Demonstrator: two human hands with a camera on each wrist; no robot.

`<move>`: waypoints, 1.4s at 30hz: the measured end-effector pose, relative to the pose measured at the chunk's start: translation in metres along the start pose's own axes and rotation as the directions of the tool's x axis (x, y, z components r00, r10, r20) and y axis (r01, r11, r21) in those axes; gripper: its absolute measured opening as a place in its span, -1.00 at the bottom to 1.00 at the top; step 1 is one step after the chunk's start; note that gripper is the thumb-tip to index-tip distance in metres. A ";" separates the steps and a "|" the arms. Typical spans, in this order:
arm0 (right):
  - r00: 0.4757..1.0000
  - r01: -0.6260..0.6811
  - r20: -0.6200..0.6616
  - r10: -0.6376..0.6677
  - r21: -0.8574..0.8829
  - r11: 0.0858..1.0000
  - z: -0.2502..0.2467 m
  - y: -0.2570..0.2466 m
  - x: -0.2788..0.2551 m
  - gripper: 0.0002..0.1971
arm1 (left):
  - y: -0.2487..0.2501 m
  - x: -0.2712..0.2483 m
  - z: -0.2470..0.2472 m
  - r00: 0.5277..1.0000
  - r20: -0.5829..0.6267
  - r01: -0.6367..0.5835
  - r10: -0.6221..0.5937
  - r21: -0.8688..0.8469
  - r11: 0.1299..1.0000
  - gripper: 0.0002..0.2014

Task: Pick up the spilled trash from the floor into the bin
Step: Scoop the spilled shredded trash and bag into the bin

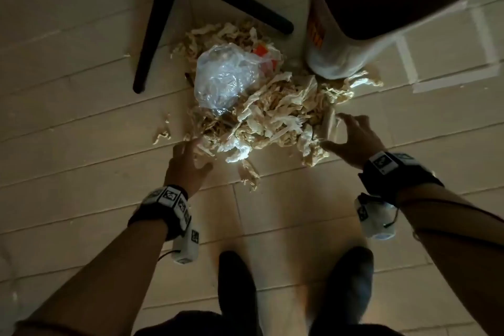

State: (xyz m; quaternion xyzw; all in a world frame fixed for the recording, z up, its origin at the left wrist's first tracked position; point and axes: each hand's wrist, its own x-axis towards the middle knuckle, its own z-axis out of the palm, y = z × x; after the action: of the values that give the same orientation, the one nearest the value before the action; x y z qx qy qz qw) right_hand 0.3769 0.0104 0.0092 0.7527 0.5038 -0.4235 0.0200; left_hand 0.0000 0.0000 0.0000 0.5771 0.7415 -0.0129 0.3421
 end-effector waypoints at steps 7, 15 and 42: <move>0.999 0.033 0.036 -0.030 -0.106 0.994 0.048 -0.010 0.053 0.27 | 0.005 0.052 0.031 0.998 -0.024 -0.050 0.050 -0.004 0.999 0.07; 0.985 0.000 -0.164 -0.048 -0.286 0.958 0.095 -0.011 0.066 0.02 | 0.002 0.074 0.065 0.999 0.041 -0.019 0.011 0.180 0.983 -0.08; 0.984 -0.144 0.177 -0.036 0.892 0.429 0.113 -0.032 0.017 -0.37 | 0.083 0.024 0.087 0.933 0.001 -0.344 0.359 -0.285 0.895 -0.67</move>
State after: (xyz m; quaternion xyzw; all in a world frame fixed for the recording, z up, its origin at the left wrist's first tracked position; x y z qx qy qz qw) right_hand 0.2848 -0.0125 -0.0616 0.6241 0.1719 -0.6879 -0.3283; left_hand 0.1123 0.0115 -0.0480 0.6465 0.6100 0.1388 0.4366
